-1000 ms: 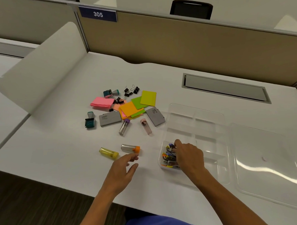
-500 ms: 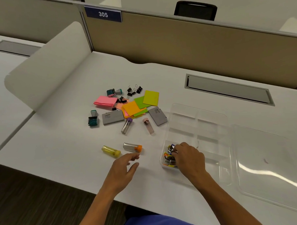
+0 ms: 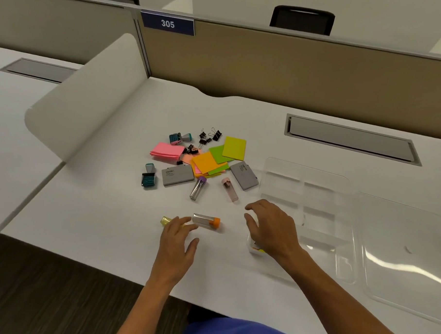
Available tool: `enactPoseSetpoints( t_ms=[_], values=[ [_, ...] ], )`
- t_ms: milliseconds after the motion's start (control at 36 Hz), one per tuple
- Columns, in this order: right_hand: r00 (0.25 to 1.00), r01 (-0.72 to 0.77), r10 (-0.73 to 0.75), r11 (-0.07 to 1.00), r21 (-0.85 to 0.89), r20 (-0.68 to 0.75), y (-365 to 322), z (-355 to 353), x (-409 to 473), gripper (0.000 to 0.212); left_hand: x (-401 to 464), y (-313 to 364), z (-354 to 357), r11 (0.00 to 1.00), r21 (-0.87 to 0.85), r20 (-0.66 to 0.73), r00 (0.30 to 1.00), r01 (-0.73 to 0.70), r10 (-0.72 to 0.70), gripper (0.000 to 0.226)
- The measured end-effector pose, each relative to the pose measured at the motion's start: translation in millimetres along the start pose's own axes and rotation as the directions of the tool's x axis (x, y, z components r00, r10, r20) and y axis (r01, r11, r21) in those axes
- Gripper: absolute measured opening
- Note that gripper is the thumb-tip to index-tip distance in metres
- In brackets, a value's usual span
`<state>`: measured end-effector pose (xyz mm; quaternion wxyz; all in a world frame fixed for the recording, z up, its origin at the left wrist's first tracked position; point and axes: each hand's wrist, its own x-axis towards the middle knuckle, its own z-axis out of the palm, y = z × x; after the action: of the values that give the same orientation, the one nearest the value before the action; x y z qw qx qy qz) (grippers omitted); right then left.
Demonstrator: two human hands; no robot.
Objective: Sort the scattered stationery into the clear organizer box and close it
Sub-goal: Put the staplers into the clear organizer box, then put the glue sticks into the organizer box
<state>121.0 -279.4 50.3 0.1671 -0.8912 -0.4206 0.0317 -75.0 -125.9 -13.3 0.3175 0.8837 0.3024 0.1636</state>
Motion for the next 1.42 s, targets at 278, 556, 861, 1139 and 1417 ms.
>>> enactPoseSetpoints(
  t_ms=[278, 556, 861, 1139, 1417],
  values=[
    [0.928, 0.302, -0.312, 0.95, 0.079, 0.204, -47.6, 26.3, 16.6, 0.039, 10.0, -29.9, -6.8, 0.982, 0.147, 0.083, 0.988, 0.121, -0.134, 0.059],
    [0.844, 0.341, -0.274, 0.938, -0.067, 0.46, -75.1, 57.7, 17.5, 0.072, 11.9, -38.6, -3.5, 0.966, 0.237, 0.143, 0.98, 0.104, -0.141, 0.058],
    [0.864, 0.304, -0.254, 0.952, -0.047, 0.434, -79.9, 66.4, 8.1, 0.066, 13.1, -28.1, -3.4, 0.943, 0.294, 0.064, 0.981, 0.156, -0.182, 0.041],
    [0.868, 0.25, -0.236, 0.968, 0.027, 0.436, -73.8, 67.1, -4.9, 0.072, 4.4, -25.7, 1.0, 0.924, 0.327, 0.012, 0.976, 0.2, -0.215, 0.03],
    [0.885, 0.148, -0.186, 0.981, 0.122, 0.427, -60.0, 58.1, -3.2, 0.05, 0.3, -10.0, -1.1, 0.948, 0.238, -0.042, 0.977, 0.211, -0.207, 0.033]
  ],
)
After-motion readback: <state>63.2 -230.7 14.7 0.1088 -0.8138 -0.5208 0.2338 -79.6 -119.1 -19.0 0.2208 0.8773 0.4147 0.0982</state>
